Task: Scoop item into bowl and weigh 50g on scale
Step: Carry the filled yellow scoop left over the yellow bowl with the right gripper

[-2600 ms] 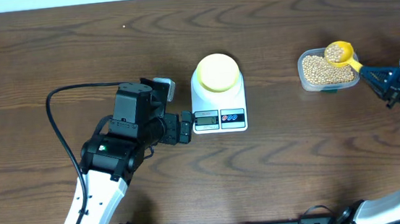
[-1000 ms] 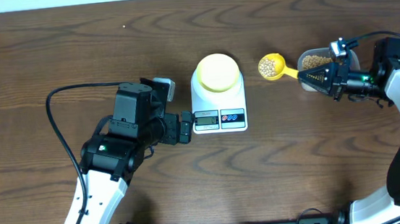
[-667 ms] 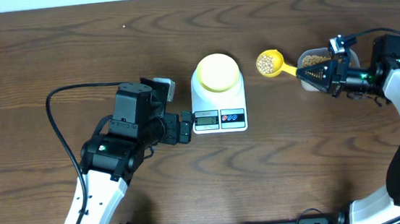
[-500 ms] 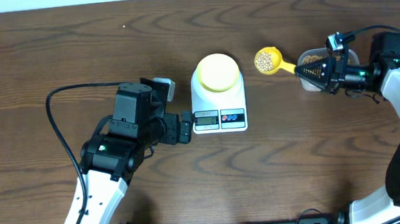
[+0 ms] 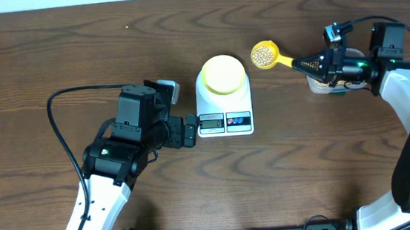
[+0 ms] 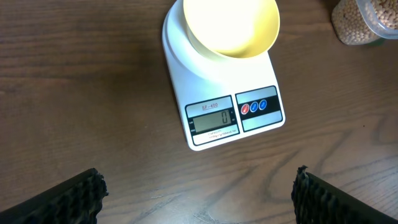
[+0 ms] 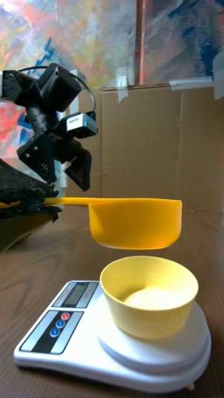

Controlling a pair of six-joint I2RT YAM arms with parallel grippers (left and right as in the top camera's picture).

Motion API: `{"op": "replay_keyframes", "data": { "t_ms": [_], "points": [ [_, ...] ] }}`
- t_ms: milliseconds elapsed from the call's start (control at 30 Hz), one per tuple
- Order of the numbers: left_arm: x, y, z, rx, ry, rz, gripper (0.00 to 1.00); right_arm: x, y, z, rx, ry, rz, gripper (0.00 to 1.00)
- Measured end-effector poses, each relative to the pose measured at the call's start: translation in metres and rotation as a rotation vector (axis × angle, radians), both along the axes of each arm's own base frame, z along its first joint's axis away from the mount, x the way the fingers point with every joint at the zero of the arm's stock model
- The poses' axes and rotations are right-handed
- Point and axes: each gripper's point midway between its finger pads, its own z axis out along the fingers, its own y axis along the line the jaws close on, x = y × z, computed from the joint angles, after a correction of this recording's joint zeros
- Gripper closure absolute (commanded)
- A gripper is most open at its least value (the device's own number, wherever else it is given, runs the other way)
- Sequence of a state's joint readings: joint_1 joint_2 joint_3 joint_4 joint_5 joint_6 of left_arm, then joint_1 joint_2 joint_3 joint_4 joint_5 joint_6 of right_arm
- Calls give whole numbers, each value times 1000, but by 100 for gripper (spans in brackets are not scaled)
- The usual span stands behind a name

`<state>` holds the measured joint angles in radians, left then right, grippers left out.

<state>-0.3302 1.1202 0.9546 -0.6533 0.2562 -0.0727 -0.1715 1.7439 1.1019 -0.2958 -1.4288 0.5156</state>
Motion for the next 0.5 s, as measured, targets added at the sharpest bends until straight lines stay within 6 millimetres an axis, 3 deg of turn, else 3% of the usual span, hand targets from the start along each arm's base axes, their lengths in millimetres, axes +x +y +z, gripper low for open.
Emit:
{"op": "replay_keyframes", "data": {
  "t_ms": [500],
  "points": [
    [0, 0, 0, 0, 0, 0, 2, 11, 39, -6, -85, -19, 16, 99]
  ]
}}
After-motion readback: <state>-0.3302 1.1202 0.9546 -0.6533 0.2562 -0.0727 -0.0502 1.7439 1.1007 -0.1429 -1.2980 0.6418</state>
